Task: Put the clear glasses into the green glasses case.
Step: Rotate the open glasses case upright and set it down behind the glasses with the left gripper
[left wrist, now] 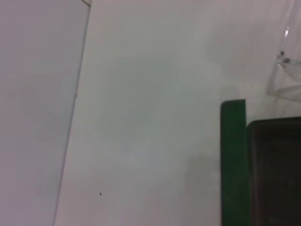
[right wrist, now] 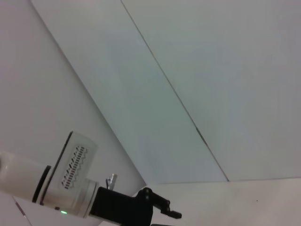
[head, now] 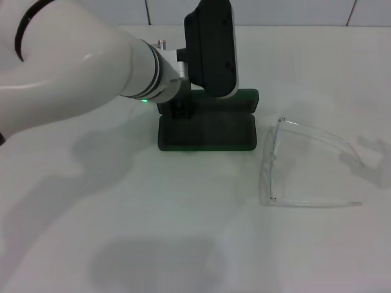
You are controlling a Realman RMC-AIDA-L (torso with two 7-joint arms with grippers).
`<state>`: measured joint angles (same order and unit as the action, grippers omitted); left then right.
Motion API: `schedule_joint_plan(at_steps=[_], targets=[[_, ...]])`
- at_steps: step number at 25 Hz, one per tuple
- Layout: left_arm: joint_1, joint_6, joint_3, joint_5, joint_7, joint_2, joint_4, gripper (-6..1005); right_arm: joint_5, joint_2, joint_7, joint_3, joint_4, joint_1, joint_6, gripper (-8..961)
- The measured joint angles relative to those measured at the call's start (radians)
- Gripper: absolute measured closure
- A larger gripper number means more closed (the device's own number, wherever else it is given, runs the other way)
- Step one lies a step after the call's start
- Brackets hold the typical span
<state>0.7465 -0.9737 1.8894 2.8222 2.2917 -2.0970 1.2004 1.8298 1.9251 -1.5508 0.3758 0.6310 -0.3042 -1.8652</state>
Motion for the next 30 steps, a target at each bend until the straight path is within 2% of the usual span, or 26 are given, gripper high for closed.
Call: schedule_joint_plan(at_steps=[12,17,19,23,30], targets=[[0.002,-0.012,0.003,-0.028,0.002,-0.002,-0.013,607,0.0,0.0,0.0,0.0,0.001,0.006,0.0,333],[0.002,-0.032,0.032,-0.024,0.003,-0.002,-0.007,655,0.0,0.002,0.001,0.0,0.001,0.008,-0.001,334],[-0.001,-0.033,0.039,-0.023,0.005,-0.002,0.002,708,0.0,0.003,0.001,0.0,0.001,0.012,-0.002,334],[-0.018,-0.046,0.044,-0.02,0.007,-0.002,0.052,814,0.0,0.0,0.003,-0.001,0.001,0.022,-0.005,335],[-0.114,-0.111,0.081,0.01,0.018,0.0,0.234,816,-0.01,-0.001,0.006,-0.003,0.001,0.027,-0.014,336]])
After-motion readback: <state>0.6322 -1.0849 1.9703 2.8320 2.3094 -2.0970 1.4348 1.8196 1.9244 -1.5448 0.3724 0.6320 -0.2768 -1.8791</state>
